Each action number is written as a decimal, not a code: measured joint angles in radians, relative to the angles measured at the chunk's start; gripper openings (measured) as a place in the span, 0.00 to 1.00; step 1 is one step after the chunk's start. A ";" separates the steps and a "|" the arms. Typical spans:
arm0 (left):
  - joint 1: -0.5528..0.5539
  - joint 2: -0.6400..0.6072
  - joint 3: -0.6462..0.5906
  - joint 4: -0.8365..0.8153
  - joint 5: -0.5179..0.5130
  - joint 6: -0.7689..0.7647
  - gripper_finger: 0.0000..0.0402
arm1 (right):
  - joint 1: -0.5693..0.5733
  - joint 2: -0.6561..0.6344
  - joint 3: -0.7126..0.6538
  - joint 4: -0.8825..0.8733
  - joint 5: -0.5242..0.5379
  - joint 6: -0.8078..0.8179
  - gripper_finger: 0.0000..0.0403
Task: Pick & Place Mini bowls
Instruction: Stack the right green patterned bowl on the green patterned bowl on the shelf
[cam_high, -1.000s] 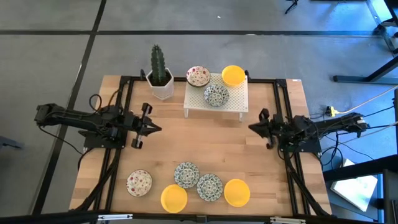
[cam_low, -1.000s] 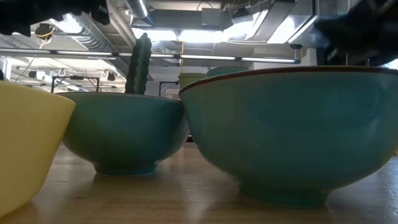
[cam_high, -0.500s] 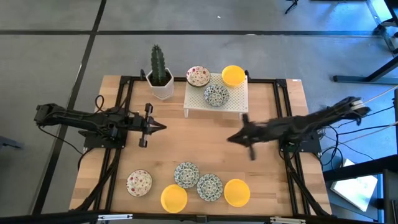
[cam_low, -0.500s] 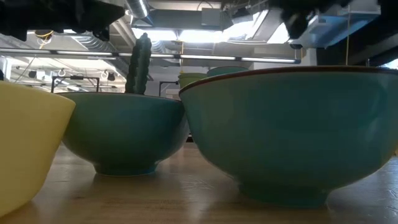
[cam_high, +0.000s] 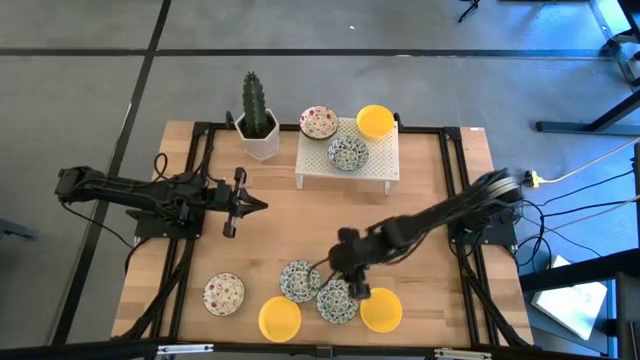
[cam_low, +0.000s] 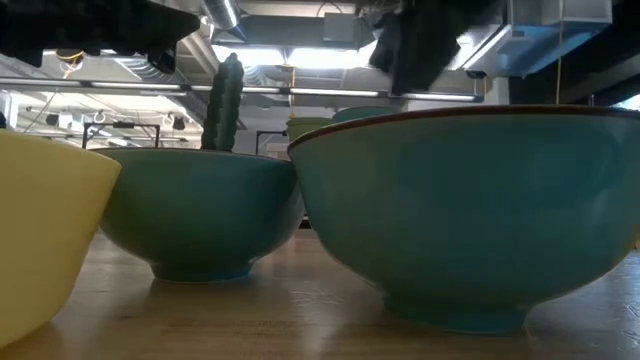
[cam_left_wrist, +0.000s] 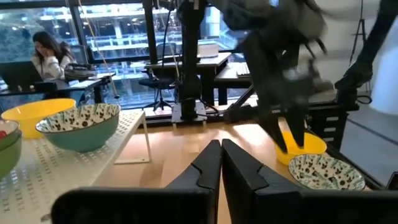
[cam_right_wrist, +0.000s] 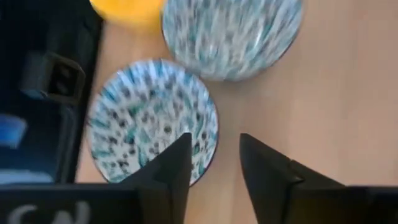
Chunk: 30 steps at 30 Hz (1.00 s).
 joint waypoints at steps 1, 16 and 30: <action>0.000 0.000 0.000 -0.004 0.000 -0.005 0.03 | 0.002 0.035 0.024 -0.024 -0.009 0.003 0.36; -0.043 0.000 0.000 -0.208 0.107 -0.191 0.03 | 0.008 0.205 0.156 -0.097 -0.067 0.070 0.45; -0.077 -0.001 0.000 0.160 -0.146 -0.015 0.01 | 0.008 0.209 0.156 -0.183 -0.068 0.106 0.45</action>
